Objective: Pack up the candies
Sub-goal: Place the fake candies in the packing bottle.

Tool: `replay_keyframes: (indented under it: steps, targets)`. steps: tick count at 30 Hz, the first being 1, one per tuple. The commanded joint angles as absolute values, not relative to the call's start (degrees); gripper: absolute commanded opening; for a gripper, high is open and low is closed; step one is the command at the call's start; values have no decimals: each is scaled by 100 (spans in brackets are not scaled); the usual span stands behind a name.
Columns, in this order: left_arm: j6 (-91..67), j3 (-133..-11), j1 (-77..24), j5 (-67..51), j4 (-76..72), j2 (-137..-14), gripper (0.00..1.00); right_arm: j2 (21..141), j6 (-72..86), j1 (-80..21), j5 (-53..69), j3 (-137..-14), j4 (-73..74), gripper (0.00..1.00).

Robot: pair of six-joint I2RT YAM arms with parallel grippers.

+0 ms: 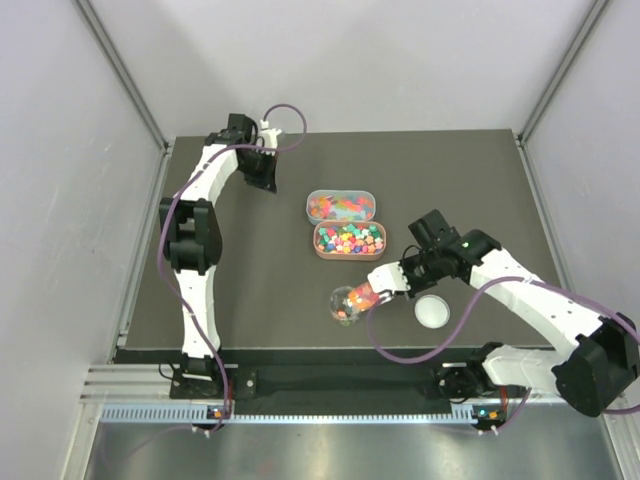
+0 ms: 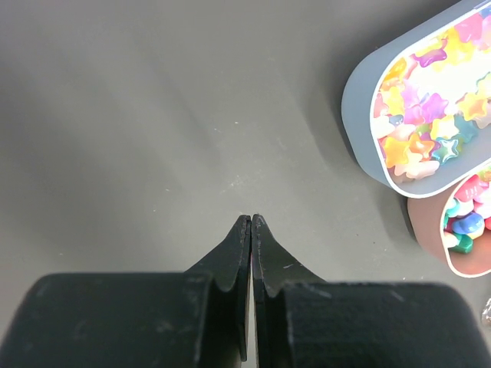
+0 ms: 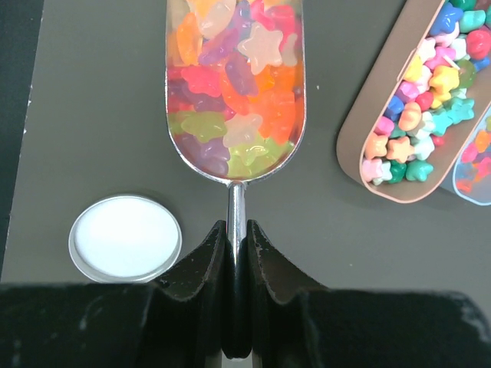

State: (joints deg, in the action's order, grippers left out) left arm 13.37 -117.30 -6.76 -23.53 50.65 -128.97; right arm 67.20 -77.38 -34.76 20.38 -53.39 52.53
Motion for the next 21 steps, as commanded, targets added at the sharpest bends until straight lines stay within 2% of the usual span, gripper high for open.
replay_keyframes:
  steps: [1,21]
  targets:
    - [1275,-11768,-633,-2575,4992,-12691,4,6776,-7735,-3638,1951,-5704,5326,0]
    - [1116,-11988,-536,-3005,4913,-12762,4,7102,-7752,-3876,1328,-6398,5888,0]
